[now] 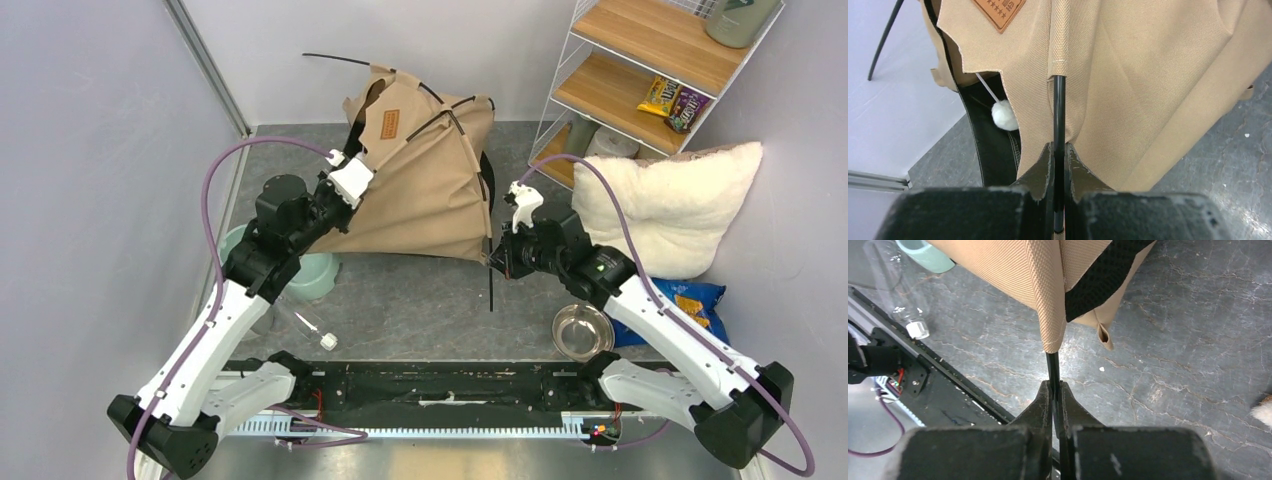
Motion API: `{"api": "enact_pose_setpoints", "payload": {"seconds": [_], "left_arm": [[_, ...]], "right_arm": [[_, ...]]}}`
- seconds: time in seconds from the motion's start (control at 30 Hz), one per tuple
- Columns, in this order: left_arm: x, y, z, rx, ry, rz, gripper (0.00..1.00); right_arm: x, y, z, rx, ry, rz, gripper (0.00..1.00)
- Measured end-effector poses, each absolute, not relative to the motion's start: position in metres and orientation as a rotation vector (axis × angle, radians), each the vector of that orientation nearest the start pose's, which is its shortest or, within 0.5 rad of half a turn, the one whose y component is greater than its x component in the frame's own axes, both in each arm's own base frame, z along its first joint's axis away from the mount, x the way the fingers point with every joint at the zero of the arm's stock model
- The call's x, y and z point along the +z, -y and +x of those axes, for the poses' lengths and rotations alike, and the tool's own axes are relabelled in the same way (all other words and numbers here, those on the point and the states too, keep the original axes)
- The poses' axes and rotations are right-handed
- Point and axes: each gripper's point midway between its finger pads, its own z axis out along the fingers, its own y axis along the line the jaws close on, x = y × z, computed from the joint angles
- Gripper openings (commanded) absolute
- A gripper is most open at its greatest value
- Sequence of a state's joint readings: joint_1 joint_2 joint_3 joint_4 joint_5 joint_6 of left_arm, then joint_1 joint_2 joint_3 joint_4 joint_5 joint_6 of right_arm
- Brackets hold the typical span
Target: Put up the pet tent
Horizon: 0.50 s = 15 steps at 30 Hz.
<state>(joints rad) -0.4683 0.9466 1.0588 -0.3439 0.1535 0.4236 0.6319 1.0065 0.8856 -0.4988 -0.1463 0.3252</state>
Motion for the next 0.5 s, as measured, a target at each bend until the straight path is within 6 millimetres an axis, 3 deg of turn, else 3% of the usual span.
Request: {"api": "enact_pose_setpoints", "payload": {"seconds": [0.23, 0.5], "left_arm": [[0.322, 0.161, 0.307, -0.158, -1.577, 0.824, 0.02], [0.300, 0.159, 0.310, -0.167, -1.635, 0.782, 0.02]], "right_arm": [[0.226, -0.207, 0.212, 0.711, -2.274, -0.384, 0.00], [0.260, -0.202, 0.188, 0.773, -2.334, -0.342, 0.00]]}}
